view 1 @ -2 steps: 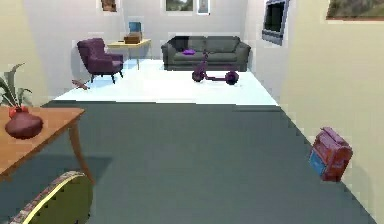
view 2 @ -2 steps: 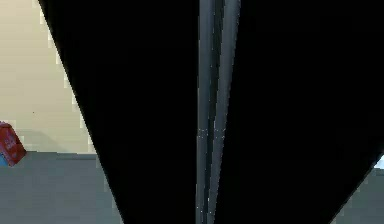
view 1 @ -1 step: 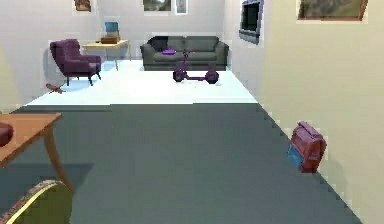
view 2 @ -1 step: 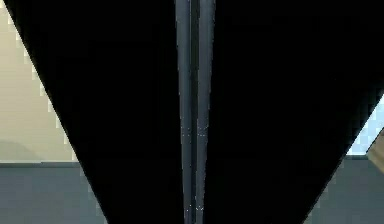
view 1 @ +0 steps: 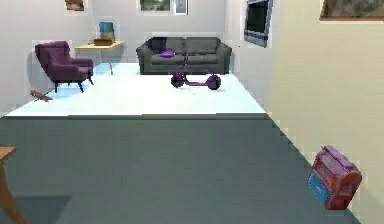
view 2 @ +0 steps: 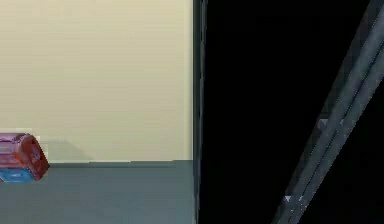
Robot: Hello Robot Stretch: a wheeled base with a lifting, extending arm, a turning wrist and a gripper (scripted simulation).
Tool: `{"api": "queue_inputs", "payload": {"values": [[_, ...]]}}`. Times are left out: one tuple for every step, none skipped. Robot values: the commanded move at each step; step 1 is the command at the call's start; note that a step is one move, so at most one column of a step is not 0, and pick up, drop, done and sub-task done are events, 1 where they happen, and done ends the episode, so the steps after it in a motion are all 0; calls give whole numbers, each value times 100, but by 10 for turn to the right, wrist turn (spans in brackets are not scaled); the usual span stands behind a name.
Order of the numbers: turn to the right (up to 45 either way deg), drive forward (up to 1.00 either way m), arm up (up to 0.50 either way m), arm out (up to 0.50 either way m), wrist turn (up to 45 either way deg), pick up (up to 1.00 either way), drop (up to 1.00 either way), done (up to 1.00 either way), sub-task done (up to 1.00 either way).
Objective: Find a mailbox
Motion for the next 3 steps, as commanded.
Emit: {"api": "queue_inputs", "payload": {"values": [[450,0,0,0,0,0,0,0,0],[30,0,0,0,0,0,0,0,0],[60,0,0,0,0,0,0,0,0]]}}
